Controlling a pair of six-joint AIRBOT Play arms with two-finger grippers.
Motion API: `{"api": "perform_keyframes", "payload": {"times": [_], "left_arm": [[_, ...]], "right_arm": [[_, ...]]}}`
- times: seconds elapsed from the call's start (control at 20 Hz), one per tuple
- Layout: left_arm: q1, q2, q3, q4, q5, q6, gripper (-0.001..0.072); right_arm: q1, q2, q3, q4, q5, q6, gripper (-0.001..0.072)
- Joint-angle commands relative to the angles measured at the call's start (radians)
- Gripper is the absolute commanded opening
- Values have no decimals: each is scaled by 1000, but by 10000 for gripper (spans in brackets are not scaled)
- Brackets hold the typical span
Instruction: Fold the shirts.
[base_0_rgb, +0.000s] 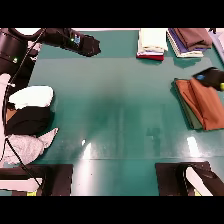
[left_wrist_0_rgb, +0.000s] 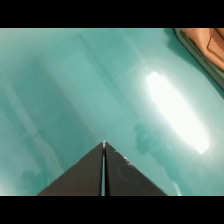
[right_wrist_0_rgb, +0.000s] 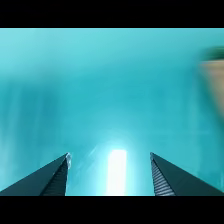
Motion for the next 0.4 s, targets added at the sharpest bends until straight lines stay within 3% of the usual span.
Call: {"api": "perform_keyframes", "payload": {"times": [0.0,0.1,0.35], "left_arm": [[0,0,1,0,55,0,22],[0,0,1,0,83,0,23],[0,0,1,0,150,0,22]], "right_arm": [[242,-62,6,10,-10,-3,459],[332,-103,6,10,-10,-2,11],[431,-165,6,12,-10,-5,19]]}}
